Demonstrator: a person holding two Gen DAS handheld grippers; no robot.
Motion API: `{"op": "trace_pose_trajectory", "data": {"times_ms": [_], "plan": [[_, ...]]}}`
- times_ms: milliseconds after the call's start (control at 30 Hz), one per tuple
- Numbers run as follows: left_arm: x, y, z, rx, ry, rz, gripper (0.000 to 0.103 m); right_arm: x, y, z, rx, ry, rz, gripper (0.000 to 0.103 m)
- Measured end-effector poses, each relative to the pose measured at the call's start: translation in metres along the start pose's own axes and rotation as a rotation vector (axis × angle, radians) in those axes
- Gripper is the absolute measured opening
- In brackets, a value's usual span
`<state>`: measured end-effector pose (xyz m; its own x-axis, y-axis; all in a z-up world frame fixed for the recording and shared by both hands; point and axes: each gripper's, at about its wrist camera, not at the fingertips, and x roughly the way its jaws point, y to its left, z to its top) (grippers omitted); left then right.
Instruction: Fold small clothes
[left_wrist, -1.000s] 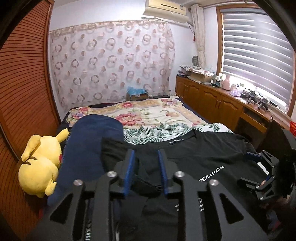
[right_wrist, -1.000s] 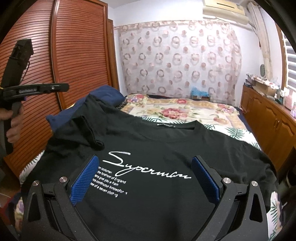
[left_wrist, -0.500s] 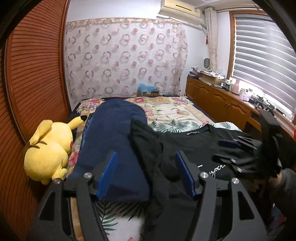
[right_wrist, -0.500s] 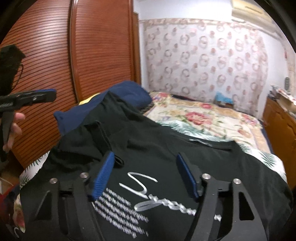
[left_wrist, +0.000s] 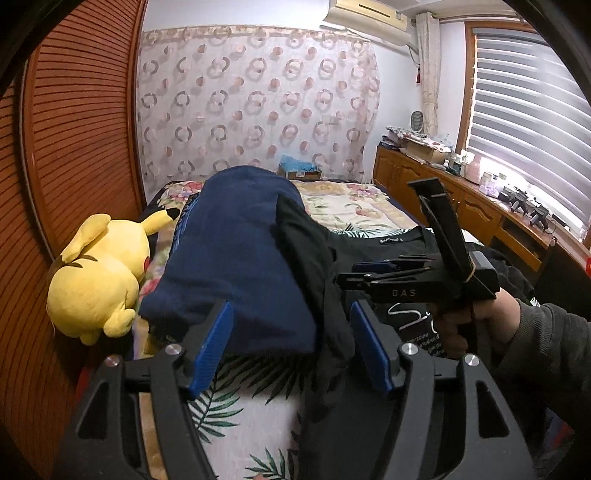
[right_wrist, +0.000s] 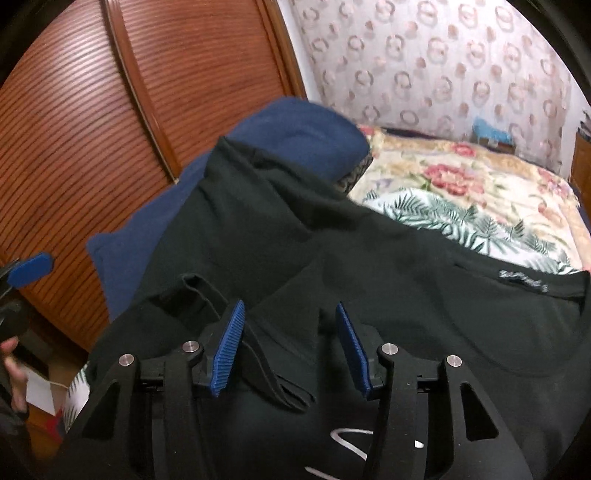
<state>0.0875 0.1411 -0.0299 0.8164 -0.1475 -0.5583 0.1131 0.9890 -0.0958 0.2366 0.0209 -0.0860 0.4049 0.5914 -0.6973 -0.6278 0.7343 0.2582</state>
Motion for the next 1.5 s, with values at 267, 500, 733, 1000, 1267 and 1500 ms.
{"op": "trace_pose_trajectory", "data": {"times_ms": [267, 500, 733, 1000, 1267, 1500], "plan": [[-0.001, 0.000, -0.005, -0.025, 0.002, -0.011, 0.066, 0.015, 0.004, -0.006, 0.011, 0.065, 0.030, 0.034], [0.003, -0.004, -0.007, -0.023, 0.008, -0.021, 0.066, -0.002, -0.010, -0.001, -0.012, 0.033, -0.009, 0.002], [0.007, -0.016, -0.003, -0.013, 0.006, -0.028, 0.066, -0.048, -0.041, 0.008, 0.043, -0.061, -0.107, 0.002], [0.009, -0.020, -0.001, -0.018, 0.011, -0.027, 0.066, -0.040, -0.013, 0.014, 0.029, -0.077, 0.089, 0.030], [0.010, -0.008, -0.009, -0.059, 0.010, -0.011, 0.066, -0.029, 0.025, 0.017, 0.038, -0.047, 0.182, 0.035], [0.012, -0.001, -0.019, -0.075, 0.016, -0.015, 0.066, -0.006, 0.026, 0.015, 0.061, 0.017, 0.188, 0.016]]}}
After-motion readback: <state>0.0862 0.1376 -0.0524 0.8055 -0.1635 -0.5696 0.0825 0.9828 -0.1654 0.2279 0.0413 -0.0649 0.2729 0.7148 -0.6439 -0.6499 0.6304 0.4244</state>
